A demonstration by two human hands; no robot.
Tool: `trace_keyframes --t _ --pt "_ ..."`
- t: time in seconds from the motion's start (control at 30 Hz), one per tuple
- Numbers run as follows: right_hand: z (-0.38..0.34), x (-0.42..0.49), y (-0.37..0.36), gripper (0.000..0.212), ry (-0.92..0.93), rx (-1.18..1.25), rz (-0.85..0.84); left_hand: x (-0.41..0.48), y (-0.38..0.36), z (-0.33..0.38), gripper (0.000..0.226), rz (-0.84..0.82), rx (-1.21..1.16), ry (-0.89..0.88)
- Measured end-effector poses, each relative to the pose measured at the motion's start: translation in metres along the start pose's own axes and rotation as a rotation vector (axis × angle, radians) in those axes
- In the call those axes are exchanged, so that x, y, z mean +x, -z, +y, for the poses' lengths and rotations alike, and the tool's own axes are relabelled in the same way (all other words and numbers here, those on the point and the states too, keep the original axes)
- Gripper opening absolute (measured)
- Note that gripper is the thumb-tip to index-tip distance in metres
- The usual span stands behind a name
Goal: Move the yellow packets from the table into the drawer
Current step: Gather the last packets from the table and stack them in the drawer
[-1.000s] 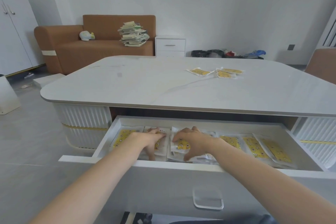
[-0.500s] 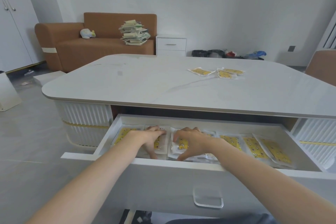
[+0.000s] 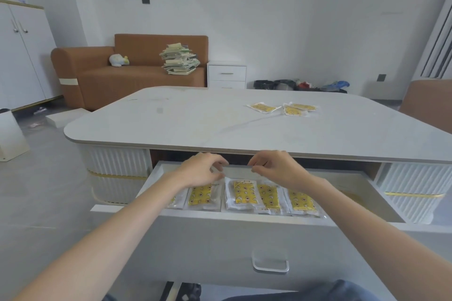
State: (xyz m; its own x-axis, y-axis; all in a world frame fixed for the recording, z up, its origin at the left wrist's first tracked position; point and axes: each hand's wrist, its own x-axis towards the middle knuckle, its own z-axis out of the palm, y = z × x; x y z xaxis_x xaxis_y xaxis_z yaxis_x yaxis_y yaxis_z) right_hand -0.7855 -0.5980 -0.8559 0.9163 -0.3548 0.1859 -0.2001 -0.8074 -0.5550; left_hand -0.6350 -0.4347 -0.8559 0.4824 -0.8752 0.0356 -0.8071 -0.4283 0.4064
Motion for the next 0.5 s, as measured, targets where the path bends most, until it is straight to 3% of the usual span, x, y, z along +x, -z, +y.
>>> trace_keyframes --t 0.27,0.5 --pt "0.000 0.007 0.041 0.020 -0.033 -0.007 0.294 0.015 0.030 0.040 0.028 0.267 -0.070 -0.097" --pt "0.034 0.040 0.060 0.033 -0.195 -0.092 0.327 0.084 0.023 0.056 0.037 0.224 -0.002 -0.085"
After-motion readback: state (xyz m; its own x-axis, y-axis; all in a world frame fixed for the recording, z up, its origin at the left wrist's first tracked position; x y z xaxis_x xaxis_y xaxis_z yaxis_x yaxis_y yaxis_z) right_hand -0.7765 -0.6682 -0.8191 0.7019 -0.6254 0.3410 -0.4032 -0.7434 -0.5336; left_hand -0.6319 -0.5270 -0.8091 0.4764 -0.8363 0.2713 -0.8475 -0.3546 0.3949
